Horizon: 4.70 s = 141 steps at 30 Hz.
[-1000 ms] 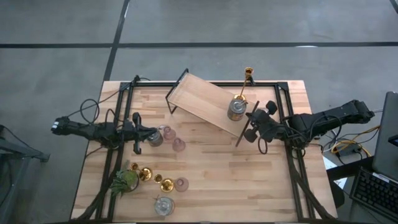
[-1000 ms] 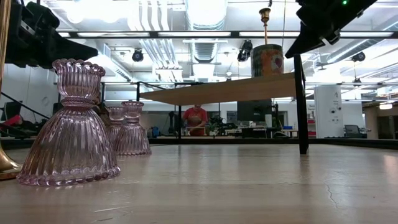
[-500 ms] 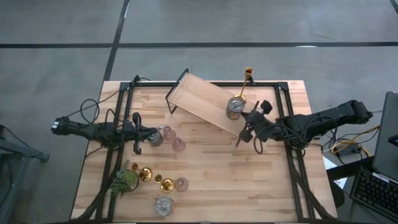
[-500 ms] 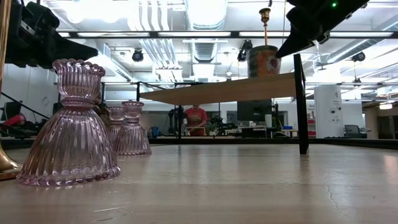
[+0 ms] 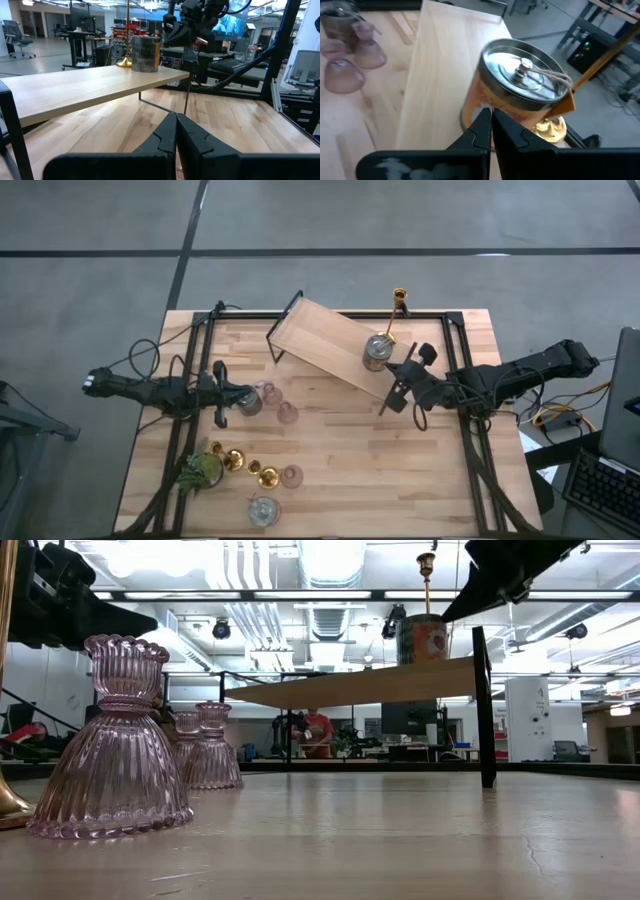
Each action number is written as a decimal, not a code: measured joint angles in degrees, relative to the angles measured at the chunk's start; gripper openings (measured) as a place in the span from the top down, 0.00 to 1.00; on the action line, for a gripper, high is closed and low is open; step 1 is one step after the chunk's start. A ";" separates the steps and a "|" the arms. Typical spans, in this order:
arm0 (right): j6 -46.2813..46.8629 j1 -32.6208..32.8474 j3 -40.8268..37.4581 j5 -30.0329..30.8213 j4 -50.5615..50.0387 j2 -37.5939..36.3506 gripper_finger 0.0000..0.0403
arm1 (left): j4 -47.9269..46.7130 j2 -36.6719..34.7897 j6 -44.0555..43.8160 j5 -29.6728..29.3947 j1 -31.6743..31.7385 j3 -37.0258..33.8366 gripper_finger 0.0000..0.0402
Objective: Pick & Place candle stick holders
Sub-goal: Put the bottom right silver scented candle on the shelf, then put the middle pink glass candle holder on the shelf
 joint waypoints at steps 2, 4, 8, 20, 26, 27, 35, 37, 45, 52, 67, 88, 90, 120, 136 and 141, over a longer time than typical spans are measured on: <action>0.15 0.89 0.29 -0.28 0.10 -0.15 0.98 | 0.00 -0.02 0.00 0.00 0.01 0.00 0.97; 0.17 2.23 0.61 -0.69 1.36 -0.21 0.98 | 0.00 0.00 0.00 0.00 -0.01 0.00 0.97; 0.14 4.95 0.61 -3.58 4.97 -0.20 0.98 | 0.00 -0.01 0.00 0.00 0.00 0.00 0.97; 2.14 13.32 0.41 -5.33 11.42 -0.10 0.98 | 0.00 -0.02 0.00 0.00 0.00 0.00 0.97; 2.88 15.40 -0.14 -5.19 12.43 -0.10 0.98 | 0.00 -0.02 0.00 0.00 0.01 0.00 0.97; 3.06 15.48 -0.29 -5.14 12.43 -0.10 0.98 | 0.00 -0.02 0.00 0.00 0.00 0.00 0.97; 3.53 16.18 -0.51 -6.20 15.17 2.96 0.98 | 0.02 0.00 0.00 0.03 0.00 0.00 0.97; 2.66 16.47 -0.51 -6.23 16.77 4.41 0.98 | 0.02 -0.02 0.00 0.00 0.01 0.00 0.97; 2.67 16.96 -0.51 -6.23 19.36 8.16 0.98 | 0.01 -0.02 0.00 0.01 -0.01 0.00 0.97; 2.68 17.86 -0.51 -6.39 21.30 11.02 0.98 | 0.00 -0.02 0.00 0.00 0.01 0.00 0.97; 1.20 19.75 -0.51 -8.25 27.61 14.43 0.98 | 0.02 -0.02 0.00 0.00 0.01 0.00 0.97; -1.67 21.21 -0.47 -11.05 43.54 25.50 0.98 | 0.02 0.00 0.00 0.00 0.00 0.00 0.97; -2.27 21.21 -0.47 -11.13 44.82 26.19 0.98 | 0.02 0.00 0.00 0.00 0.01 0.00 0.97; -7.57 20.84 -1.16 -10.50 33.49 14.40 0.98 | 0.01 0.00 0.00 0.00 0.01 0.00 0.97; -0.30 21.90 -17.02 -10.74 30.07 -9.48 0.98 | 0.02 0.00 0.00 0.02 -0.01 0.00 0.97; -1.31 24.04 -23.39 -12.82 43.98 -8.49 0.98 | 0.00 -0.02 0.00 0.00 0.01 0.00 0.97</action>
